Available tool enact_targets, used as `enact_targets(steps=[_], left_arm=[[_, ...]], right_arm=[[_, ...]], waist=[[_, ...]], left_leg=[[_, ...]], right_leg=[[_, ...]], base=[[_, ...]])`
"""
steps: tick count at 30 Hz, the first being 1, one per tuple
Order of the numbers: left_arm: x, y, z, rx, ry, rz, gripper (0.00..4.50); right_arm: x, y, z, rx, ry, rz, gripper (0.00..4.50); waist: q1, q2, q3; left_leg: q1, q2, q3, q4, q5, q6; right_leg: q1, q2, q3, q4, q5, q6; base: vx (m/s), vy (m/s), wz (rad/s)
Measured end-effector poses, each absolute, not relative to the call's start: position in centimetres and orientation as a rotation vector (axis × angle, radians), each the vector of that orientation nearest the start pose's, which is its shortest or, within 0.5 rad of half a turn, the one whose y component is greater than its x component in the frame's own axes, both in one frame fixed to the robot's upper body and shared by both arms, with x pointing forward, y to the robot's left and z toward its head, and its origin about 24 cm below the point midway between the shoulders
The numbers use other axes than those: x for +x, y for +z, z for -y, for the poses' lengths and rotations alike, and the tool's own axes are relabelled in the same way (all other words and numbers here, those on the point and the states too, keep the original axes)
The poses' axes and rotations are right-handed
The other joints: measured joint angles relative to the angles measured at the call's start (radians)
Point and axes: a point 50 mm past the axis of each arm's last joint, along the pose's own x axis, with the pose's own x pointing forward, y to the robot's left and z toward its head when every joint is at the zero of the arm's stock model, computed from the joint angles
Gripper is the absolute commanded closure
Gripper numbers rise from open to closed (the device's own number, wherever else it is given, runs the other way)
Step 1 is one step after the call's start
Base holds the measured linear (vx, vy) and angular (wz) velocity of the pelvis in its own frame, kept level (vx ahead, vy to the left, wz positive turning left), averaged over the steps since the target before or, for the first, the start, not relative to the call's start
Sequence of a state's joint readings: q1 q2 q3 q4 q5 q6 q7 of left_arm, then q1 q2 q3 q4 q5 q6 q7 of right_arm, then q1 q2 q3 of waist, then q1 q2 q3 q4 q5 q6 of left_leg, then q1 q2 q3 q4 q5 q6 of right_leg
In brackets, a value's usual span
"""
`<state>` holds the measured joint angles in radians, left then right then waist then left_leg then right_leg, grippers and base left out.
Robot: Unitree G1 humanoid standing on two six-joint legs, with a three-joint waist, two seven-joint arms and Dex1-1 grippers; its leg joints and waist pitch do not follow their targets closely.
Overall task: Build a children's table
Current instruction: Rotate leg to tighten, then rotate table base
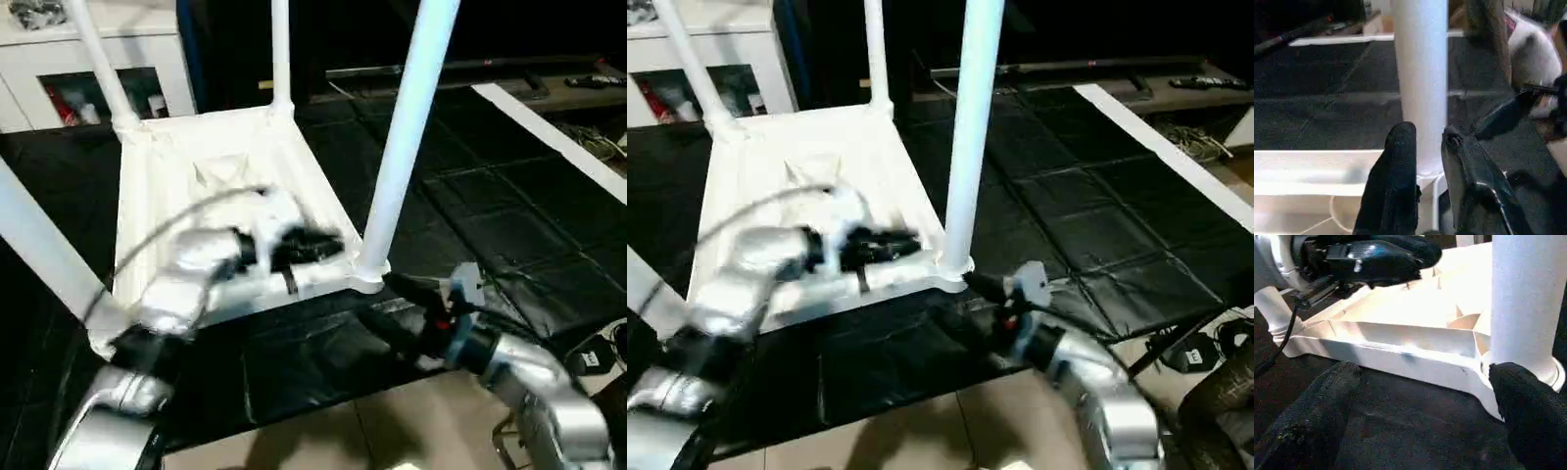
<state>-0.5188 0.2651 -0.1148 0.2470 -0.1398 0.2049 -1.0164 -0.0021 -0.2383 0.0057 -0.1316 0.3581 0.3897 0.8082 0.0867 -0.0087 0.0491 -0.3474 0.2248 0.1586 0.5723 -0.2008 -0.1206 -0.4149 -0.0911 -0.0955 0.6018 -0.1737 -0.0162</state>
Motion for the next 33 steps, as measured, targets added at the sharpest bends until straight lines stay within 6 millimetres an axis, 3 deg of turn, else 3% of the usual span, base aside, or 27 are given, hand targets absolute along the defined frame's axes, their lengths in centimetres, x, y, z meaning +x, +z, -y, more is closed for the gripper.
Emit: enact_targets(steps=[5,6,10,11,16,17,25,26,27,29,30,31,32,33], left_arm=[[30.2,10.7,-11.7,0.131,-1.114,-0.060,3.06],[29.7,10.8,-11.9,0.092,-1.092,-0.060,2.77],[28.4,11.3,-12.4,-0.060,-0.992,-0.024,2.70],[28.1,11.3,-12.6,-0.084,-0.953,-0.010,2.50],[26.3,8.9,-13.8,-0.144,-0.778,-0.056,2.34],[26.0,8.5,-13.9,-0.155,-0.747,-0.073,2.05],[24.9,8.7,-15.8,-0.154,-0.535,-0.036,2.05],[24.7,8.6,-15.9,-0.144,-0.524,-0.044,2.05],[24.7,8.4,-15.9,-0.128,-0.516,-0.051,2.05],[24.5,8.2,-16.0,-0.113,-0.485,-0.063,2.05],[24.5,8.2,-16.0,-0.114,-0.478,-0.067,2.05],[24.5,8.1,-16.2,-0.133,-0.443,-0.072,2.05],[24.5,7.9,-16.5,-0.146,-0.414,-0.078,2.05],[24.4,7.8,-16.8,-0.160,-0.387,-0.082,2.05]], right_arm=[[23.2,5.0,13.8,0.219,0.856,-0.199,0.00],[23.2,4.9,13.5,0.213,0.848,-0.205,0.00],[23.2,4.7,13.3,0.190,0.813,-0.228,0.00],[23.1,4.8,13.2,0.190,0.812,-0.234,0.00],[22.9,4.8,12.6,0.195,0.784,-0.229,0.00],[22.9,4.9,12.5,0.192,0.775,-0.213,0.00],[23.4,4.9,12.6,0.042,0.668,-0.211,0.00],[23.3,4.8,12.6,0.027,0.682,-0.217,0.00],[23.2,4.8,12.5,0.012,0.691,-0.217,0.00],[23.1,4.8,12.2,-0.015,0.718,-0.202,0.00],[23.0,4.8,12.0,-0.016,0.728,-0.200,0.00],[23.0,5.0,11.6,0.012,0.735,-0.170,0.00],[23.0,5.2,11.3,0.040,0.733,-0.139,0.00],[22.9,5.6,11.3,0.067,0.749,-0.096,0.00]], waist=[[-0.006,0.001,0.000],[-0.008,0.001,0.000],[-0.009,0.001,0.000],[-0.011,0.001,0.000],[-0.025,0.000,0.000],[-0.027,-0.001,0.000],[-0.030,-0.015,-0.007],[-0.029,-0.016,-0.007],[-0.034,-0.009,-0.006],[-0.057,0.000,-0.002],[-0.059,0.005,0.000],[-0.069,0.007,0.002],[-0.077,0.003,0.001],[-0.076,-0.013,-0.004]], left_leg=[[0.000,0.000,0.000,0.000,0.000,0.000],[-0.001,0.000,0.000,0.000,0.000,0.000],[-0.001,0.000,0.000,0.001,0.000,0.000],[-0.001,0.000,0.000,0.001,0.000,0.000],[-0.001,0.000,0.000,0.001,0.000,0.000],[-0.002,0.000,0.000,0.001,0.000,0.000],[-0.002,0.000,0.000,0.002,0.000,0.000],[-0.005,-0.001,-0.007,0.002,0.000,0.000],[-0.014,-0.004,-0.030,0.004,0.000,0.000],[-0.030,0.000,-0.089,0.011,0.002,-0.001],[-0.034,0.000,-0.106,0.014,0.002,-0.002],[-0.035,-0.002,-0.144,0.017,0.010,0.004],[-0.036,-0.005,-0.162,0.019,0.011,0.007],[-0.031,0.001,-0.140,0.020,0.014,0.014]], right_leg=[[0.000,0.001,0.000,0.000,0.001,0.001],[0.000,0.001,0.000,0.000,0.001,0.001],[0.000,0.001,0.000,-0.001,0.000,0.001],[0.001,0.001,0.001,-0.001,0.000,0.001],[0.001,0.001,0.001,-0.001,-0.004,0.010],[0.001,0.001,0.001,-0.001,-0.004,0.010],[0.002,0.002,0.001,-0.002,-0.004,0.011],[0.004,0.002,-0.003,-0.002,-0.004,0.012],[0.012,-0.001,-0.021,-0.008,-0.005,0.013],[0.031,0.004,-0.059,-0.016,-0.005,-0.002],[0.035,0.011,-0.063,-0.015,-0.009,-0.010],[0.034,0.031,-0.063,0.016,-0.037,-0.070],[0.034,0.040,-0.060,0.033,-0.057,-0.106],[0.034,0.043,-0.054,0.050,-0.073,-0.110]], base=[[0.000,0.000,0.00],[0.000,0.000,0.00],[0.000,0.000,0.00],[0.000,0.000,0.00],[0.000,0.000,0.00],[0.000,0.000,0.00],[0.000,0.000,0.00],[0.000,0.000,0.00],[0.001,-0.030,0.32],[0.016,-0.078,0.58],[0.054,-0.103,0.53],[0.047,-0.119,0.62],[0.047,-0.119,0.62],[0.031,-0.140,0.50]])
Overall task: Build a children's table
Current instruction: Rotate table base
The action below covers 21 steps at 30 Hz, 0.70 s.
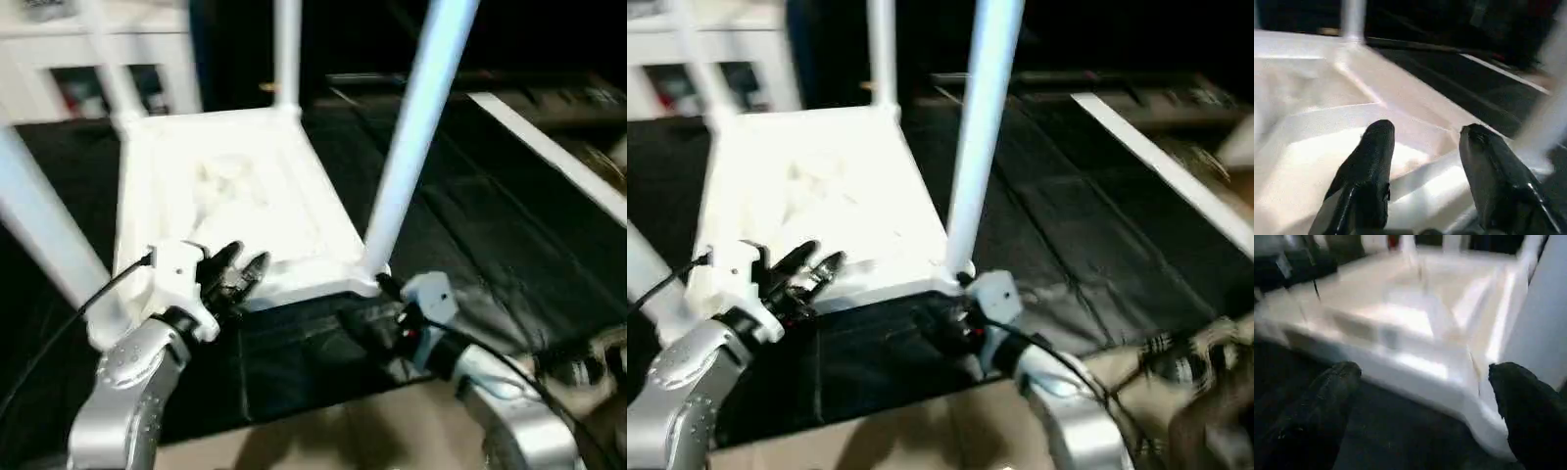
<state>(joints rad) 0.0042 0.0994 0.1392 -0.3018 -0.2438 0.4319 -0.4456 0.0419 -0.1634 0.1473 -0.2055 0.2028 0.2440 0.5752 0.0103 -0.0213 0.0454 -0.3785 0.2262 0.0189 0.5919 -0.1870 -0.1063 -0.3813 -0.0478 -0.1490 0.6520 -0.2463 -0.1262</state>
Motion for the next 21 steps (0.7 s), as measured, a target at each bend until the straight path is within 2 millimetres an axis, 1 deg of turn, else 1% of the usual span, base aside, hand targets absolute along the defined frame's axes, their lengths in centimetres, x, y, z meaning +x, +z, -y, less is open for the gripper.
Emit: enact_targets(steps=[1,2,3,4,5,6,7,8,9,10,11,12,13,14,15,16,17,18,19,21], left_arm=[[24.3,7.6,-16.9,-0.166,-0.375,-0.087,2.05],[24.2,7.5,-16.7,-0.180,-0.376,-0.089,2.05],[24.0,7.3,-16.3,-0.197,-0.391,-0.096,2.05],[24.0,7.3,-16.1,-0.202,-0.403,-0.096,2.05],[23.9,7.4,-16.0,-0.201,-0.406,-0.089,2.05],[23.9,7.6,-16.1,-0.195,-0.404,-0.076,2.05],[23.8,7.7,-16.2,-0.187,-0.401,-0.061,2.05],[23.7,7.9,-16.3,-0.178,-0.400,-0.044,2.05],[23.6,8.1,-16.5,-0.163,-0.397,-0.033,2.05],[23.5,7.9,-16.7,-0.156,-0.391,-0.037,2.05],[23.3,7.7,-16.9,-0.154,-0.381,-0.046,2.05],[22.9,7.3,-17.1,-0.157,-0.373,-0.060,2.05],[22.8,7.2,-17.2,-0.158,-0.367,-0.064,2.05],[22.7,7.1,-17.3,-0.159,-0.360,-0.061,2.05],[22.6,7.0,-17.3,-0.159,-0.352,-0.058,2.05],[22.6,7.1,-17.3,-0.159,-0.351,-0.055,2.05],[22.6,7.1,-17.3,-0.155,-0.351,-0.051,2.05],[22.6,7.2,-17.4,-0.150,-0.352,-0.048,2.05],[22.5,7.1,-17.4,-0.147,-0.352,-0.048,2.05],[22.4,7.1,-17.5,-0.143,-0.350,-0.048,2.05]], right_arm=[[23.0,5.8,11.5,0.071,0.749,-0.073,0.00],[23.0,5.9,12.1,0.069,0.742,-0.065,0.00],[22.9,5.7,12.7,0.061,0.730,-0.076,0.00],[22.8,5.4,13.0,0.051,0.723,-0.093,0.00],[22.8,5.1,13.4,0.040,0.719,-0.107,0.00],[22.8,5.1,13.4,0.034,0.720,-0.110,0.00],[22.8,5.1,13.3,0.034,0.727,-0.103,0.00],[22.8,5.2,13.2,0.033,0.738,-0.098,0.00],[22.8,5.2,12.8,0.041,0.749,-0.095,0.00],[22.8,5.2,12.3,0.048,0.767,-0.089,0.00],[22.9,5.4,12.0,0.050,0.785,-0.084,0.00],[22.9,5.4,11.9,0.049,0.792,-0.081,0.00],[22.9,5.4,11.9,0.048,0.794,-0.078,0.00],[22.9,5.5,12.0,0.047,0.797,-0.072,0.00],[22.9,5.5,12.0,0.043,0.803,-0.060,0.00],[22.9,5.6,12.0,0.045,0.804,-0.052,0.00],[22.9,5.5,12.0,0.056,0.801,-0.046,0.00],[23.0,5.5,12.1,0.076,0.790,-0.045,0.00],[23.0,5.4,12.2,0.090,0.781,-0.046,0.00],[23.1,5.3,12.2,0.102,0.772,-0.062,0.00]], waist=[[0.014,-0.006,-0.002],[0.038,-0.009,0.000],[0.061,-0.010,0.001],[0.077,-0.012,0.002],[0.090,-0.012,0.002],[0.109,-0.011,0.001],[0.120,-0.007,-0.001],[0.129,0.005,-0.004],[0.129,0.012,-0.006],[0.126,0.012,-0.006],[0.120,0.012,-0.006],[0.110,0.010,-0.006],[0.102,0.007,-0.005],[0.094,0.002,-0.004],[0.083,-0.002,-0.004],[0.076,-0.007,-0.003],[0.071,-0.010,-0.002],[0.061,-0.015,-0.001],[0.052,-0.017,-0.001],[0.040,-0.026,-0.001]], left_leg=[[0.001,0.010,0.024,0.003,-0.003,0.024],[0.008,0.012,0.050,0.011,-0.013,0.041],[0.013,0.004,0.082,0.012,-0.020,0.050],[0.014,-0.015,0.095,0.021,-0.029,0.065],[0.013,-0.036,0.100,0.040,-0.037,0.081],[0.005,-0.064,0.098,0.071,-0.047,0.097],[0.002,-0.072,0.095,0.078,-0.051,0.105],[0.006,-0.068,0.092,0.051,-0.051,0.106],[0.012,-0.062,0.098,0.042,-0.035,0.066],[0.013,-0.061,0.104,0.039,-0.033,0.062],[0.011,-0.060,0.110,0.041,-0.033,0.063],[0.012,-0.059,0.115,0.041,-0.034,0.066],[0.013,-0.058,0.121,0.040,-0.036,0.062],[0.015,-0.057,0.129,0.038,-0.036,0.062],[0.018,-0.057,0.136,0.036,-0.035,0.062],[0.021,-0.058,0.140,0.033,-0.035,0.062],[0.022,-0.058,0.142,0.032,-0.034,0.062],[0.023,-0.058,0.144,0.032,-0.034,0.062],[0.023,-0.058,0.144,0.032,-0.034,0.062],[0.023,-0.058,0.144,0.031,-0.034,0.062]], right_leg=[[0.001,-0.002,0.001,0.000,-0.001,0.035],[0.001,-0.010,0.005,0.002,-0.001,0.083],[-0.002,-0.010,0.021,0.002,-0.001,0.084],[-0.004,-0.010,0.036,0.002,-0.001,0.085],[-0.003,-0.011,0.050,0.002,0.000,0.087],[-0.003,-0.012,0.064,0.001,0.002,0.090],[-0.001,-0.012,0.066,0.000,0.003,0.092],[0.000,-0.008,0.059,0.000,0.005,0.093],[0.003,-0.009,0.054,-0.003,0.010,0.089],[0.004,-0.009,0.057,-0.010,0.013,0.085],[0.004,-0.009,0.060,-0.013,0.015,0.082],[0.010,-0.010,0.065,-0.022,0.021,0.081],[0.015,-0.010,0.068,-0.029,0.025,0.085],[0.016,-0.010,0.076,-0.033,0.028,0.091],[0.019,-0.010,0.081,-0.037,0.029,0.096],[0.020,-0.011,0.085,-0.040,0.028,0.102],[0.020,-0.012,0.086,-0.042,0.026,0.110],[0.020,-0.012,0.087,-0.043,0.025,0.111],[0.019,-0.012,0.088,-0.043,0.026,0.112],[0.018,-0.012,0.088,-0.043,0.028,0.117]], base=[[0.014,-0.122,0.13],[0.014,-0.122,0.13],[-0.007,-0.079,-0.04],[0.000,0.000,0.00],[0.000,0.000,0.00],[0.000,0.000,0.00],[-0.004,0.054,-0.01],[-0.004,0.054,-0.01],[0.006,0.084,0.03],[0.000,0.105,0.13],[0.000,0.105,0.13],[-0.012,0.106,0.12],[-0.021,0.092,0.07],[-0.021,0.092,0.07],[-0.027,0.064,0.01],[0.000,0.000,0.00],[0.000,0.000,0.00],[0.000,0.000,0.00],[0.000,0.000,0.00],[0.000,0.000,0.00]])
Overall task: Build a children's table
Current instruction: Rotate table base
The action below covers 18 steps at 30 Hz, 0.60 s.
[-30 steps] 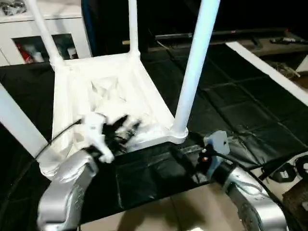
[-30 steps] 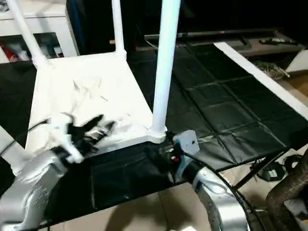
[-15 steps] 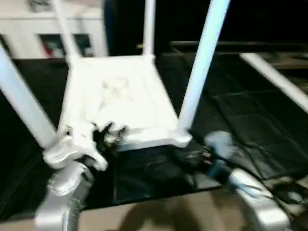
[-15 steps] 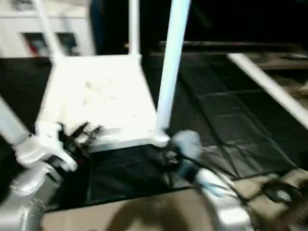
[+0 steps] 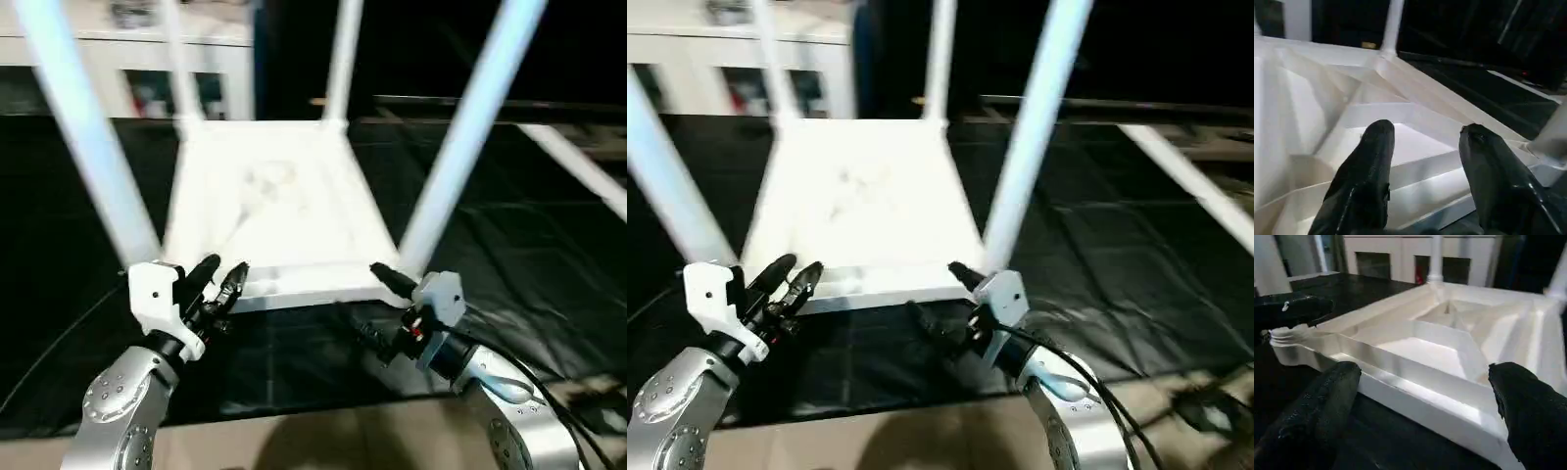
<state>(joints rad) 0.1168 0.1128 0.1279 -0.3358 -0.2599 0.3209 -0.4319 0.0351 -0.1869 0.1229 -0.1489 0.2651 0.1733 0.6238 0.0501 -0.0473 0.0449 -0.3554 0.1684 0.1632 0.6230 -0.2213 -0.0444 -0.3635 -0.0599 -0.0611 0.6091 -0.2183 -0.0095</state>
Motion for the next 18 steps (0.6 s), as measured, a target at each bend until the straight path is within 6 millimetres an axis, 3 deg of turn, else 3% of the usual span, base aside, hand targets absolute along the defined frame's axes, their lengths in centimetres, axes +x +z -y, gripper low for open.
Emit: enact_targets(steps=[4,8,14,18], left_arm=[[22.1,6.9,-17.8,-0.149,-0.334,-0.043,2.05],[21.9,6.8,-18.1,-0.155,-0.320,-0.046,2.05],[20.7,6.1,-19.5,-0.122,-0.378,-0.115,2.05],[19.3,6.0,-21.7,-0.088,-0.479,-0.234,2.05]], right_arm=[[23.7,5.3,12.2,0.082,0.744,-0.098,0.00],[23.7,5.1,12.2,0.082,0.745,-0.120,0.00],[23.1,5.3,11.6,0.067,0.878,-0.105,0.00],[22.9,5.2,11.7,0.095,0.921,-0.129,0.00]], waist=[[-0.015,-0.008,0.000],[-0.012,-0.012,-0.001],[-0.008,-0.014,-0.002],[-0.009,-0.014,-0.001]], left_leg=[[0.000,0.002,0.000,-0.005,0.001,-0.002],[0.000,0.002,0.004,-0.020,0.004,-0.006],[-0.002,0.004,0.006,-0.025,0.006,-0.003],[-0.001,0.004,0.006,-0.024,0.004,-0.007]], right_leg=[[-0.004,0.001,0.000,0.001,0.005,0.008],[-0.008,0.001,0.000,0.001,0.003,0.005],[-0.015,0.003,-0.002,0.002,-0.002,-0.002],[-0.015,0.003,-0.002,0.004,-0.002,-0.004]], base=[[0.000,0.000,0.00],[0.000,0.000,0.00],[0.011,-0.005,0.00],[0.000,0.000,0.00]])
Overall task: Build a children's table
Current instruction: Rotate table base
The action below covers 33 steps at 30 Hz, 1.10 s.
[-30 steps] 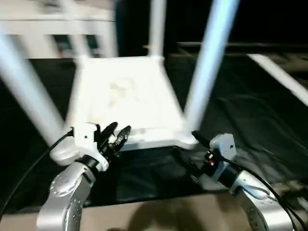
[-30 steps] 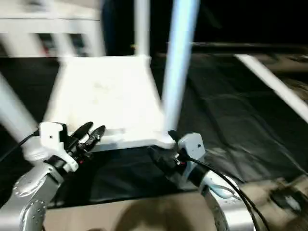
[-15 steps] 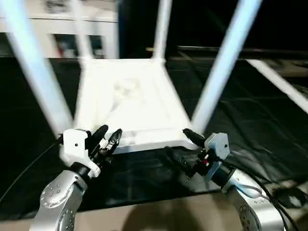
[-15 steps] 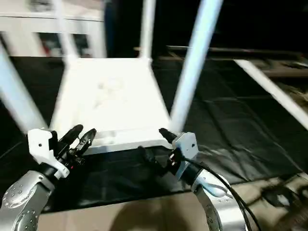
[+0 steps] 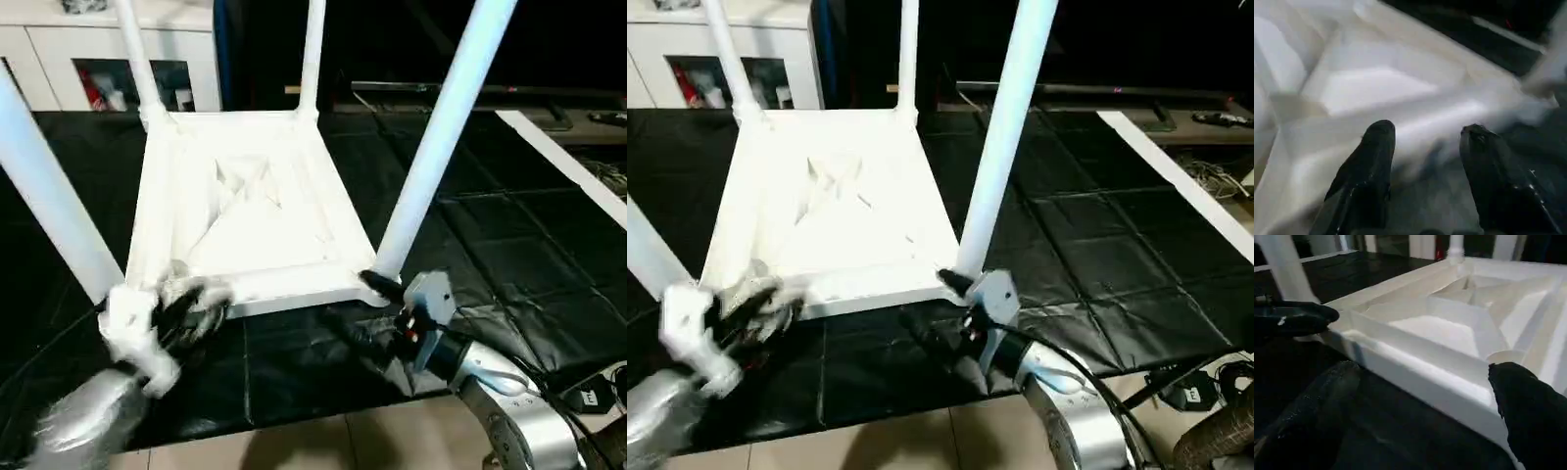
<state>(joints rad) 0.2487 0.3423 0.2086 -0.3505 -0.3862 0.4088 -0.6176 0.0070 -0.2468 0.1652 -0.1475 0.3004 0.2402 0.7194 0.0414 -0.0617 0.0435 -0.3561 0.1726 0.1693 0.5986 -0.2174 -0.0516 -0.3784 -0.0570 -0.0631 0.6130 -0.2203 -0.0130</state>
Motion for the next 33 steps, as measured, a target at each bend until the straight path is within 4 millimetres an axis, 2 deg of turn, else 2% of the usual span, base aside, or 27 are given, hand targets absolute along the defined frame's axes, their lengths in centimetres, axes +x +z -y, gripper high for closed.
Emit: enact_targets(steps=[5,10,14,19,24,28,33], left_arm=[[18.7,7.2,-23.8,-0.010,-0.527,-0.305,2.05],[17.4,7.5,-26.0,0.049,-0.563,-0.458,2.05],[15.9,7.9,-27.7,0.023,-0.580,-0.578,2.05],[16.1,9.2,-29.9,0.068,-0.499,-0.560,2.05],[15.9,9.9,-31.7,0.108,-0.458,-0.591,2.05],[16.4,10.3,-32.0,0.127,-0.439,-0.566,2.05],[18.6,11.5,-32.1,0.139,-0.390,-0.404,2.05]], right_arm=[[22.6,5.2,11.7,0.127,0.976,-0.150,0.00],[22.7,5.4,11.8,0.124,1.006,-0.147,0.00],[22.6,5.3,11.8,0.142,1.024,-0.165,0.00],[22.3,5.3,11.6,0.180,1.066,-0.180,0.00],[22.1,5.7,11.2,0.180,1.103,-0.164,0.00],[22.2,5.8,11.2,0.170,1.100,-0.160,0.00],[22.5,5.7,11.4,0.147,1.075,-0.156,0.00]], waist=[[0.003,0.000,0.001],[0.003,-0.008,0.000],[0.002,-0.008,0.000],[0.013,-0.008,0.000],[0.014,-0.009,0.000],[0.019,-0.009,0.000],[0.021,-0.009,0.000]], left_leg=[[0.007,0.000,0.000,0.000,0.002,-0.002],[0.007,0.001,0.000,0.000,0.002,-0.003],[0.007,0.000,0.000,0.000,0.002,-0.003],[0.007,0.001,0.000,-0.001,0.002,-0.004],[0.007,0.001,0.000,0.000,0.002,-0.003],[0.008,0.001,0.000,0.000,0.002,-0.003],[0.008,0.001,0.000,0.000,0.003,-0.004]], right_leg=[[0.006,0.000,0.000,0.000,-0.001,0.001],[0.006,0.000,0.000,0.001,-0.001,0.001],[0.006,0.000,0.000,0.000,0.001,-0.001],[0.006,0.000,0.000,0.001,0.000,-0.001],[0.006,0.000,0.000,0.000,0.001,-0.001],[0.006,0.000,0.000,0.001,0.001,-0.001],[0.007,0.000,0.000,0.002,0.001,-0.002]], base=[[0.000,0.000,0.00],[0.000,0.000,0.00],[0.000,0.000,0.00],[0.000,0.000,0.00],[0.000,0.000,0.00],[0.000,0.000,0.00],[0.000,0.000,0.00]])
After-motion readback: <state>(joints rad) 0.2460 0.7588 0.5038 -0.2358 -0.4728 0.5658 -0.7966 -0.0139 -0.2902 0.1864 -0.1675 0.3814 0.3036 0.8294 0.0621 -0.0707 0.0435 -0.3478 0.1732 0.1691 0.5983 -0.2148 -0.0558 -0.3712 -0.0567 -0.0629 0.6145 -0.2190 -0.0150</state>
